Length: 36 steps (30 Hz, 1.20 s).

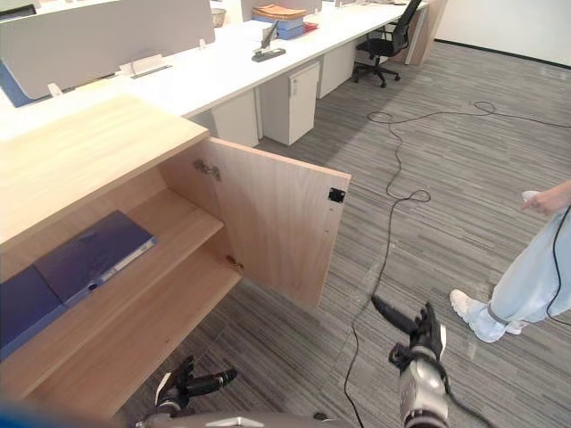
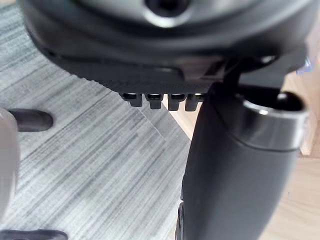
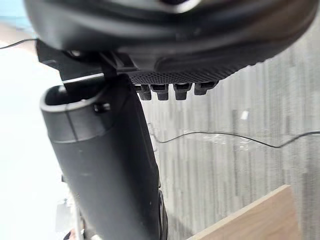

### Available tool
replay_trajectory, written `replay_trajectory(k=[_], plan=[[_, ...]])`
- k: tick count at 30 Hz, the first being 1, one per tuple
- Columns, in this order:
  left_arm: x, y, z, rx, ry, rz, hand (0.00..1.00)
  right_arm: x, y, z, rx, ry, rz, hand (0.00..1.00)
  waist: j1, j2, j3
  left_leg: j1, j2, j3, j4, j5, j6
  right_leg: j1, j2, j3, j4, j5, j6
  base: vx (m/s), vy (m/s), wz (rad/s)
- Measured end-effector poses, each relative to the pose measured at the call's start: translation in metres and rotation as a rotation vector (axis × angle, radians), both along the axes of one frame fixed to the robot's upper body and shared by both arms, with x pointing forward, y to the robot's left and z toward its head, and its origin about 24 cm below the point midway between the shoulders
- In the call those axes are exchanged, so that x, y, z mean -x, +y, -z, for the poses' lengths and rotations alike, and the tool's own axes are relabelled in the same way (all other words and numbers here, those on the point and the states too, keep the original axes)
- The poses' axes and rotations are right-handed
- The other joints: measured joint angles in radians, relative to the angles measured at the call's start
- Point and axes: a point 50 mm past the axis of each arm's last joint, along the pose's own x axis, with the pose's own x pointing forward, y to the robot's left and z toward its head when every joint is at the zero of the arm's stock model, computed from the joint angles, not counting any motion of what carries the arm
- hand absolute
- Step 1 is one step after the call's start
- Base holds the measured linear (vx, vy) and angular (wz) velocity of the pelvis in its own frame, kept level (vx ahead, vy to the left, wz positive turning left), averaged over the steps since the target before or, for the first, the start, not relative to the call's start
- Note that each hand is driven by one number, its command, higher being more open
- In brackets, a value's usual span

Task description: Walk over to the cabinet, pick up the folder, carry it to the office cabinet, place the folder inside the office cabinet, then close the office cabinet door

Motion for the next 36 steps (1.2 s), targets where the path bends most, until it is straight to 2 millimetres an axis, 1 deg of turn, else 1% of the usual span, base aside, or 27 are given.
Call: replay_trajectory(k=[1, 2, 4, 6, 7, 8, 10, 11, 13, 14, 16, 19, 20, 22, 25, 27, 28, 29, 30, 31, 32, 36], plan=[[0.004, 0.002, 0.001, -0.003, 0.010, -0.002, 1.00, -0.007, -0.003, -0.006, 0.015, -0.017, -0.005, 1.00, 0.002, 0.000, 0.000, -0.002, -0.002, -0.005, -0.004, 0.002, 0.000, 0.000, -0.002, -0.004, -0.006, 0.006, 0.000, -0.13, 0.046, 0.19], [0.009, 0.004, 0.001, -0.007, 0.023, -0.003, 1.00, -0.020, -0.006, -0.017, 0.052, -0.047, -0.026, 1.00, 0.007, -0.001, 0.000, -0.005, -0.005, -0.017, -0.013, 0.005, -0.002, 0.001, -0.004, -0.008, -0.015, 0.016, 0.002, -0.13, 0.036, 0.15], [0.021, 0.007, 0.003, -0.007, 0.052, -0.012, 1.00, -0.038, -0.011, -0.034, 0.100, -0.089, -0.064, 1.00, 0.015, -0.001, 0.001, -0.013, -0.008, -0.038, -0.017, 0.007, -0.004, 0.007, -0.006, -0.018, -0.032, 0.029, 0.000, -0.14, 0.020, 0.21], [0.029, 0.011, 0.004, -0.015, 0.072, -0.018, 1.00, -0.055, -0.013, -0.051, 0.146, -0.130, -0.105, 1.00, 0.028, -0.003, 0.001, -0.024, -0.009, -0.063, -0.020, 0.016, -0.007, 0.017, -0.007, -0.037, -0.051, 0.041, 0.000, -0.13, -0.013, 0.28], [0.032, 0.012, 0.004, -0.015, 0.080, -0.021, 1.00, -0.066, -0.012, -0.061, 0.161, -0.159, -0.130, 1.00, 0.031, -0.002, 0.001, -0.034, -0.010, -0.081, -0.021, 0.022, -0.006, 0.017, -0.008, -0.049, -0.056, 0.044, 0.002, -0.08, -0.022, 0.24], [0.033, 0.012, 0.004, -0.015, 0.084, -0.023, 1.00, -0.072, -0.010, -0.066, 0.163, -0.175, -0.137, 1.00, 0.033, -0.001, 0.002, -0.038, -0.010, -0.088, -0.022, 0.024, -0.009, 0.017, -0.009, -0.055, -0.059, 0.044, 0.002, -0.10, -0.030, 0.28], [0.039, 0.011, 0.005, -0.002, 0.094, -0.029, 1.00, -0.093, -0.001, -0.079, 0.173, -0.201, -0.197, 1.00, 0.045, 0.000, 0.002, -0.056, -0.010, -0.121, -0.023, 0.035, -0.012, 0.018, -0.009, -0.082, -0.064, 0.047, 0.000, -0.09, -0.034, 0.33], [0.039, 0.011, 0.005, -0.001, 0.094, -0.030, 1.00, -0.095, -0.001, -0.080, 0.176, -0.200, -0.204, 1.00, 0.048, 0.000, 0.002, -0.058, -0.010, -0.127, -0.024, 0.037, -0.013, 0.019, -0.009, -0.086, -0.065, 0.047, 0.000, -0.06, -0.033, 0.37], [0.039, 0.010, 0.005, 0.005, 0.093, -0.036, 1.00, -0.112, 0.006, -0.090, 0.193, -0.201, -0.255, 1.00, 0.057, 0.006, 0.011, -0.069, -0.010, -0.159, -0.026, 0.047, -0.014, 0.028, -0.011, -0.114, -0.069, 0.050, -0.005, -0.03, -0.018, 0.35], [0.039, 0.009, 0.006, 0.007, 0.094, -0.036, 1.00, -0.116, 0.008, -0.093, 0.192, -0.204, -0.265, 1.00, 0.057, 0.009, 0.015, -0.070, -0.010, -0.164, -0.026, 0.048, -0.014, 0.032, -0.011, -0.119, -0.070, 0.050, -0.006, -0.02, -0.008, 0.26], [0.039, 0.006, 0.006, 0.023, 0.090, -0.048, 1.00, -0.133, 0.016, -0.107, 0.192, -0.224, -0.296, 1.00, 0.072, 0.017, 0.033, -0.074, -0.010, -0.174, -0.029, 0.056, -0.016, 0.031, -0.012, -0.129, -0.070, 0.051, -0.007, -0.02, -0.004, 0.15], [0.037, 0.004, 0.006, 0.036, 0.080, -0.064, 1.00, -0.145, 0.017, -0.120, 0.218, -0.222, -0.315, 1.00, 0.080, 0.023, 0.049, -0.087, -0.013, -0.199, -0.040, 0.068, -0.018, 0.030, -0.016, -0.154, -0.071, 0.050, -0.007, 0.00, 0.000, 0.22], [0.037, 0.004, 0.006, 0.037, 0.079, -0.065, 1.00, -0.146, 0.015, -0.123, 0.224, -0.219, -0.308, 1.00, 0.080, 0.024, 0.052, -0.089, -0.014, -0.203, -0.041, 0.070, -0.018, 0.030, -0.017, -0.156, -0.072, 0.050, -0.007, 0.01, 0.008, 0.21], [0.035, 0.004, 0.006, 0.040, 0.071, -0.066, 1.00, -0.153, 0.006, -0.137, 0.262, -0.214, -0.308, 1.00, 0.079, 0.029, 0.074, -0.097, -0.020, -0.219, -0.041, 0.077, -0.016, 0.029, -0.022, -0.168, -0.072, 0.051, -0.007, 0.00, 0.012, 0.15], [0.032, 0.003, 0.005, 0.042, 0.057, -0.062, 1.00, -0.162, 0.001, -0.155, 0.290, -0.222, -0.300, 1.00, 0.077, 0.039, 0.093, -0.116, -0.023, -0.225, -0.041, 0.087, -0.016, 0.014, -0.025, -0.174, -0.071, 0.055, -0.010, -0.03, 0.010, 0.08], [0.025, 0.001, 0.002, 0.047, 0.028, -0.051, 1.00, -0.172, -0.006, -0.182, 0.319, -0.253, -0.283, 1.00, 0.077, 0.052, 0.121, -0.148, -0.024, -0.245, -0.041, 0.102, -0.018, -0.010, -0.026, -0.187, -0.071, 0.063, -0.016, -0.07, -0.012, 0.14], [0.023, 0.000, 0.002, 0.050, 0.019, -0.049, 1.00, -0.173, -0.009, -0.190, 0.328, -0.266, -0.276, 1.00, 0.077, 0.057, 0.129, -0.158, -0.024, -0.251, -0.042, 0.109, -0.017, -0.015, -0.026, -0.195, -0.071, 0.065, -0.018, -0.07, -0.030, 0.26], [0.019, -0.001, 0.001, 0.057, 0.002, -0.049, 1.00, -0.176, -0.014, -0.203, 0.334, -0.291, -0.254, 1.00, 0.077, 0.066, 0.144, -0.172, -0.024, -0.268, -0.044, 0.121, -0.018, -0.024, -0.026, -0.207, -0.071, 0.068, -0.021, -0.05, -0.028, 0.25], [0.017, -0.002, 0.000, 0.059, -0.004, -0.047, 1.00, -0.177, -0.017, -0.209, 0.337, -0.299, -0.241, 1.00, 0.077, 0.069, 0.149, -0.177, -0.024, -0.274, -0.045, 0.126, -0.019, -0.028, -0.026, -0.212, -0.071, 0.069, -0.023, -0.07, -0.035, 0.29], [0.014, -0.004, -0.001, 0.063, -0.020, -0.042, 1.00, -0.177, -0.025, -0.223, 0.355, -0.321, -0.220, 1.00, 0.080, 0.077, 0.167, -0.188, -0.024, -0.285, -0.059, 0.147, -0.019, -0.040, -0.026, -0.225, -0.070, 0.071, -0.027, -0.07, -0.029, 0.25], [0.012, -0.006, -0.001, 0.066, -0.025, -0.033, 1.00, -0.177, -0.029, -0.231, 0.357, -0.340, -0.204, 1.00, 0.081, 0.085, 0.176, -0.196, -0.021, -0.296, -0.066, 0.154, -0.023, -0.046, -0.025, -0.234, -0.070, 0.072, -0.028, -0.08, -0.026, 0.23], [0.010, -0.006, -0.001, 0.071, -0.032, -0.044, 1.00, -0.177, -0.031, -0.234, 0.346, -0.356, -0.184, 1.00, 0.084, 0.087, 0.190, -0.196, -0.021, -0.299, -0.079, 0.161, -0.024, -0.048, -0.025, -0.239, -0.070, 0.072, -0.028, -0.03, -0.002, 0.05]])
